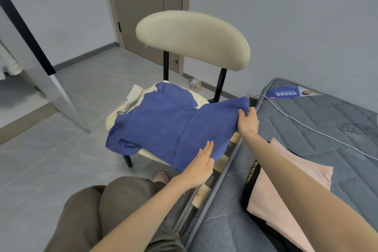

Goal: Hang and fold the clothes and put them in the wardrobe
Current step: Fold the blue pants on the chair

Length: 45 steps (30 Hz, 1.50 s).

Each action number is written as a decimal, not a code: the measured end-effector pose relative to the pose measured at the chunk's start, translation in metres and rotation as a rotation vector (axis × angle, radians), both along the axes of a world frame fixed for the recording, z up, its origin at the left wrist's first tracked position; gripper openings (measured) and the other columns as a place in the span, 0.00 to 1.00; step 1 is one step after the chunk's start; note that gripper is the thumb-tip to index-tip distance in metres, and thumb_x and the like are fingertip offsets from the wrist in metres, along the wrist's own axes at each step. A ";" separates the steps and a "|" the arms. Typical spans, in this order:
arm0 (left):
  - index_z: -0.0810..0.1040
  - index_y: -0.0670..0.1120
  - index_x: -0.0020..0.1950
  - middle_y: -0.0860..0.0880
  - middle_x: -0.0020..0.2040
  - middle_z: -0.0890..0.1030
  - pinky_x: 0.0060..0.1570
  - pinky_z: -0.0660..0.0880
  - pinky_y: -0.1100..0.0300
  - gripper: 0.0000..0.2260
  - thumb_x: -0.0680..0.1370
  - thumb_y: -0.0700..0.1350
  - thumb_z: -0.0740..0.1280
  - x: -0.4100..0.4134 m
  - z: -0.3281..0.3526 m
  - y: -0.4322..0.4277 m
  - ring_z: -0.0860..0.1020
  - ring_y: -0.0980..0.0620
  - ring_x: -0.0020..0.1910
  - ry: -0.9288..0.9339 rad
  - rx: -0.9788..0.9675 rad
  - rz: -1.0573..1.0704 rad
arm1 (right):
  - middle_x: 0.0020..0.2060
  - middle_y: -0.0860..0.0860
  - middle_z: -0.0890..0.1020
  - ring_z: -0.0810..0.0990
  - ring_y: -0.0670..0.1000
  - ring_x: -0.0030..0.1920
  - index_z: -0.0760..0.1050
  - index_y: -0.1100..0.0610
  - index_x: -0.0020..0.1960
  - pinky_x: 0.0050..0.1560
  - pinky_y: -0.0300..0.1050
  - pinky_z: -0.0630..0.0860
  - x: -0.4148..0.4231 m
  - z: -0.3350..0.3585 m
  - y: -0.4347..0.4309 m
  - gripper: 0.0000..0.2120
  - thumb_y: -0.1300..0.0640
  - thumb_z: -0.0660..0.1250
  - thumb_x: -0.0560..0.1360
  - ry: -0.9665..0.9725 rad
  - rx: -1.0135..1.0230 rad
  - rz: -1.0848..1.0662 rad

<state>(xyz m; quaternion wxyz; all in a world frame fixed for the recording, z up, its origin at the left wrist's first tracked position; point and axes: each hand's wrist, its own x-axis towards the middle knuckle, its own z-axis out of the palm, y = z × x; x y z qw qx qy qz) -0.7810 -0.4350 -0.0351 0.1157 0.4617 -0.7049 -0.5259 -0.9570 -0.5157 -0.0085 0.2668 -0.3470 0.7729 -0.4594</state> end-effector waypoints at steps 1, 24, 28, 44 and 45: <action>0.43 0.48 0.78 0.48 0.78 0.48 0.68 0.57 0.63 0.23 0.83 0.40 0.46 0.001 0.002 0.001 0.51 0.46 0.76 0.035 0.032 0.019 | 0.41 0.50 0.72 0.73 0.54 0.42 0.64 0.56 0.53 0.46 0.53 0.76 -0.001 0.002 0.001 0.03 0.56 0.55 0.81 -0.010 -0.001 0.003; 0.71 0.44 0.42 0.51 0.38 0.74 0.42 0.67 0.61 0.12 0.80 0.33 0.53 0.185 -0.026 -0.101 0.71 0.54 0.37 0.122 0.058 0.713 | 0.39 0.54 0.79 0.79 0.52 0.39 0.72 0.60 0.45 0.41 0.45 0.82 0.194 0.008 -0.133 0.07 0.63 0.57 0.79 -0.216 0.043 0.489; 0.75 0.44 0.60 0.50 0.58 0.76 0.55 0.68 0.59 0.14 0.80 0.34 0.53 0.200 -0.034 -0.116 0.74 0.50 0.57 0.128 0.037 0.885 | 0.50 0.48 0.81 0.79 0.50 0.53 0.76 0.55 0.58 0.56 0.43 0.76 0.183 -0.012 -0.123 0.15 0.65 0.54 0.79 -0.172 -0.002 0.520; 0.67 0.49 0.69 0.46 0.63 0.69 0.61 0.67 0.49 0.36 0.67 0.66 0.70 0.155 -0.035 -0.154 0.66 0.43 0.66 -0.201 -0.140 0.772 | 0.62 0.48 0.75 0.74 0.52 0.61 0.65 0.53 0.69 0.61 0.54 0.74 0.160 -0.073 -0.049 0.22 0.42 0.58 0.79 -0.589 0.253 0.250; 0.68 0.48 0.67 0.46 0.61 0.70 0.60 0.68 0.49 0.34 0.68 0.65 0.69 0.154 -0.034 -0.152 0.67 0.43 0.65 -0.229 -0.197 0.774 | 0.63 0.48 0.74 0.74 0.52 0.62 0.63 0.53 0.70 0.62 0.54 0.73 0.162 -0.074 -0.048 0.24 0.42 0.58 0.79 -0.591 0.245 0.236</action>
